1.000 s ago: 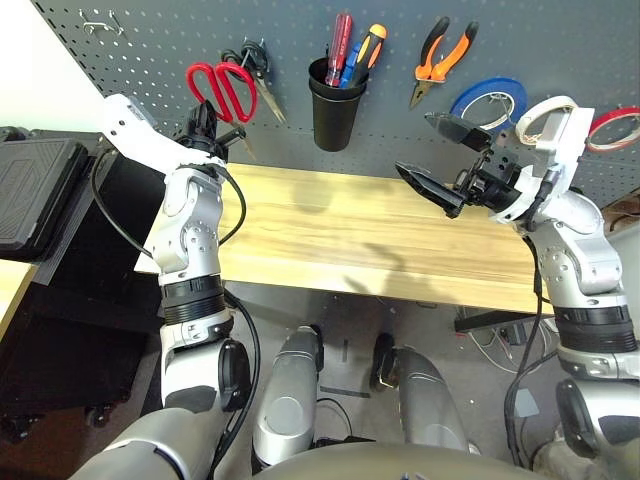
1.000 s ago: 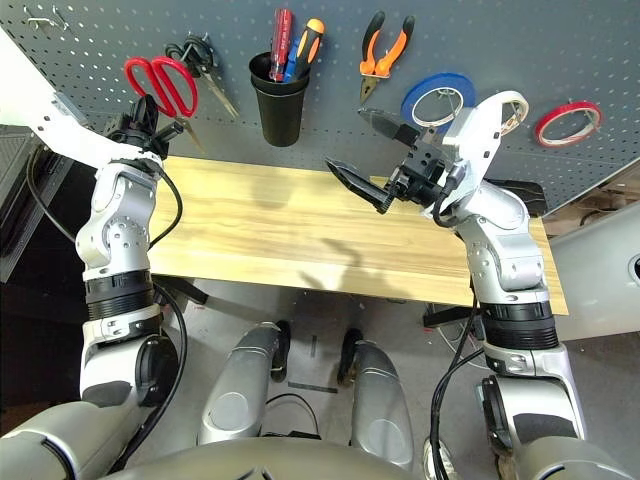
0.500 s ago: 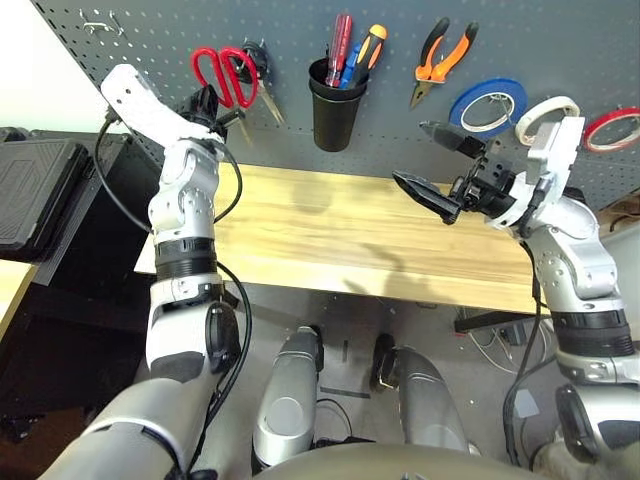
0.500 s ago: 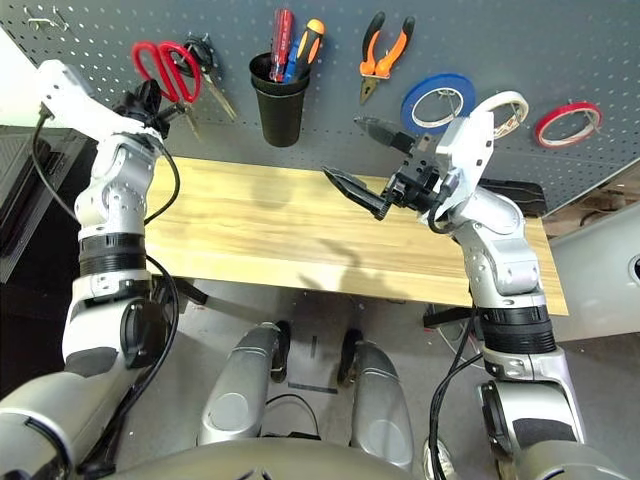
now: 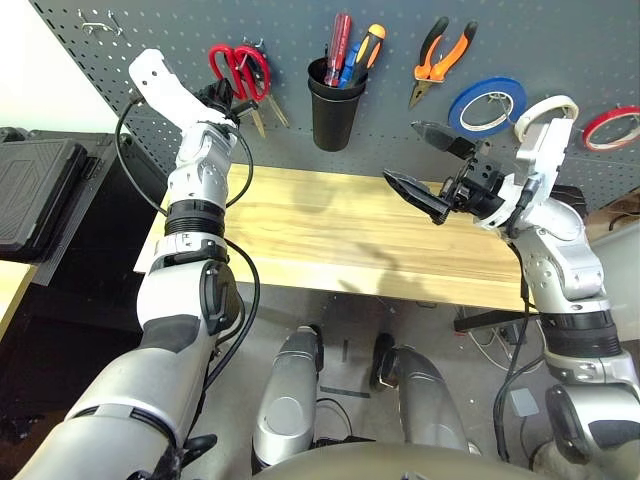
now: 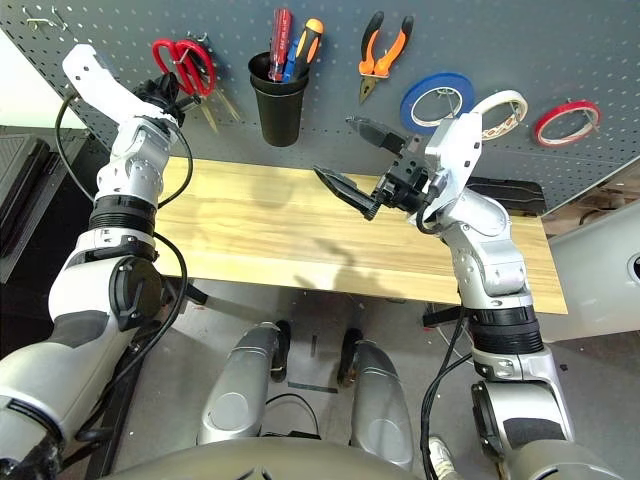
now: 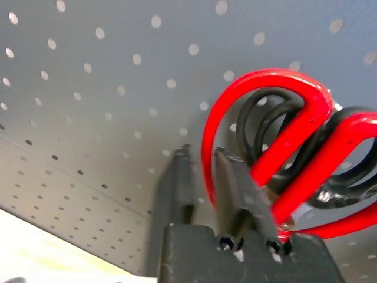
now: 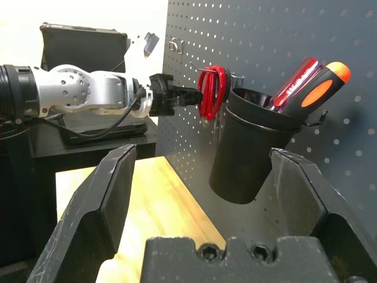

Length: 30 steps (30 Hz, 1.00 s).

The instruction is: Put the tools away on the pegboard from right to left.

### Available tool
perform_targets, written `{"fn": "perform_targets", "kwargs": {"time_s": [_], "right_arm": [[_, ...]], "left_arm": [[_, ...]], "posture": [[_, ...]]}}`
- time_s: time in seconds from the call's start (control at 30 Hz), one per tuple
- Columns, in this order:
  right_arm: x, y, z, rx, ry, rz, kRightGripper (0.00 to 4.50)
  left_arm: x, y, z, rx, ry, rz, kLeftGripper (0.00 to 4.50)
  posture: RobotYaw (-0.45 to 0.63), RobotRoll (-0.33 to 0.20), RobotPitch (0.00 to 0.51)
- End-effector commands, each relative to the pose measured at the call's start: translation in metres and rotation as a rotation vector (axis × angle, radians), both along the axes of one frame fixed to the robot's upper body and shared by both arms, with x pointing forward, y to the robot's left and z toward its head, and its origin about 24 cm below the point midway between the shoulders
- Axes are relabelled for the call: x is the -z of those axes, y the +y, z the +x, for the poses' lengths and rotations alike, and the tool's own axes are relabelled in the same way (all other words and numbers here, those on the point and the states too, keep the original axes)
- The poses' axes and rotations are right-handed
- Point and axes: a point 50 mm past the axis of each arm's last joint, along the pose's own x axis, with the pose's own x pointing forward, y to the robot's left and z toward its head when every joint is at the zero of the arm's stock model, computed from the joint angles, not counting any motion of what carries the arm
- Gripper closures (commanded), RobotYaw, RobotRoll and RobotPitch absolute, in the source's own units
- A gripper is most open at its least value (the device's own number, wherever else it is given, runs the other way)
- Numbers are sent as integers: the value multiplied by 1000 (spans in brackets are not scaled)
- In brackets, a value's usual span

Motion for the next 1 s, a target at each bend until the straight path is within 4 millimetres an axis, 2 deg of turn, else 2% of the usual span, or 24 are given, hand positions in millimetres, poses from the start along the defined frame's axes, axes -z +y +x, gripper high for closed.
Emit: {"fn": "perform_targets", "kwargs": {"time_s": [0.03,0.07,0.2,0.33,0.47,0.6,0.73,1.0], "right_arm": [[-1,3,-3,-7,-19,7,0],[-1,3,-3,-6,-20,11,0],[-2,6,-3,-1,-31,33,0],[0,6,-3,10,-31,40,0],[13,-5,3,126,50,21,0],[34,-27,10,348,168,15,0],[52,-52,15,616,214,64,0],[79,-94,16,1033,237,155,0]], "left_arm": [[17,1,-7,26,41,58,1966],[19,1,-9,28,44,66,1676],[28,4,-27,44,55,118,29],[35,3,-49,85,62,172,29],[49,6,-75,80,79,255,29],[69,16,-95,24,101,351,29],[86,26,-109,-37,113,396,29],[101,51,-120,-169,95,424,29]], "posture": [[187,0,185],[187,0,185],[193,0,188],[196,0,189],[200,0,192],[201,0,196],[190,0,202],[170,0,203]]}}
